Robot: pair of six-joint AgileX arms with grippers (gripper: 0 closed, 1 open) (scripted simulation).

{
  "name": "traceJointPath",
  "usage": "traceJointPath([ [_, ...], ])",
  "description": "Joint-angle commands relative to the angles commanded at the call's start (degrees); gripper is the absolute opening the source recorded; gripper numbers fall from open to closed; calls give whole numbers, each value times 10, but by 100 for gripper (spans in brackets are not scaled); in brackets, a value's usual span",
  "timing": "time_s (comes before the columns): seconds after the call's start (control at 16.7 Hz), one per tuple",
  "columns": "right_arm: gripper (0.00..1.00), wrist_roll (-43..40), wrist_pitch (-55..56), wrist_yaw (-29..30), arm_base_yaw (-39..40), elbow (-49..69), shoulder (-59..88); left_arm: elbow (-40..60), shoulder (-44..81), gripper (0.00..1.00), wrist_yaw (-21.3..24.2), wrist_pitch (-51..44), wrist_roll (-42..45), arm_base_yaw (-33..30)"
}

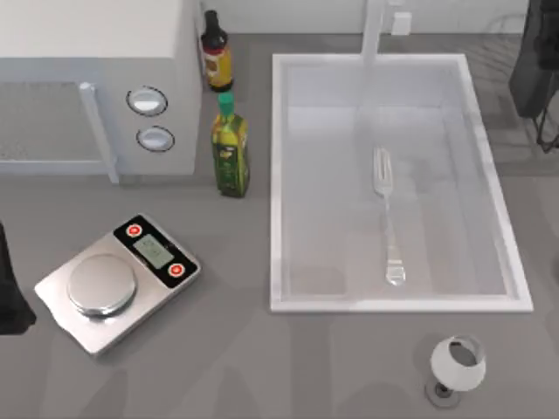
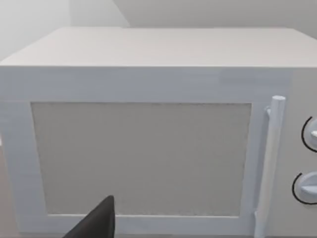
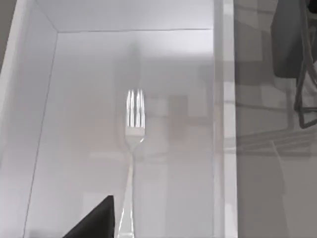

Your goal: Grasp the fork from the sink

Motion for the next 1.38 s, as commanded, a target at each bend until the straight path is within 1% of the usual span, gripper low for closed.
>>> traceJointPath([
  [0.42, 100, 60, -230, 1, 55, 395, 405, 0, 0, 100, 0, 0, 0, 0],
  [0.72, 100, 93, -350, 1, 85, 605, 621, 0, 0, 100, 0, 0, 0, 0],
  [0.96, 100, 107, -402, 1, 97, 695, 715, 0, 0, 100, 0, 0, 0, 0],
  [1.38, 100, 108, -407, 1, 96, 706, 728, 0, 0, 100, 0, 0, 0, 0],
])
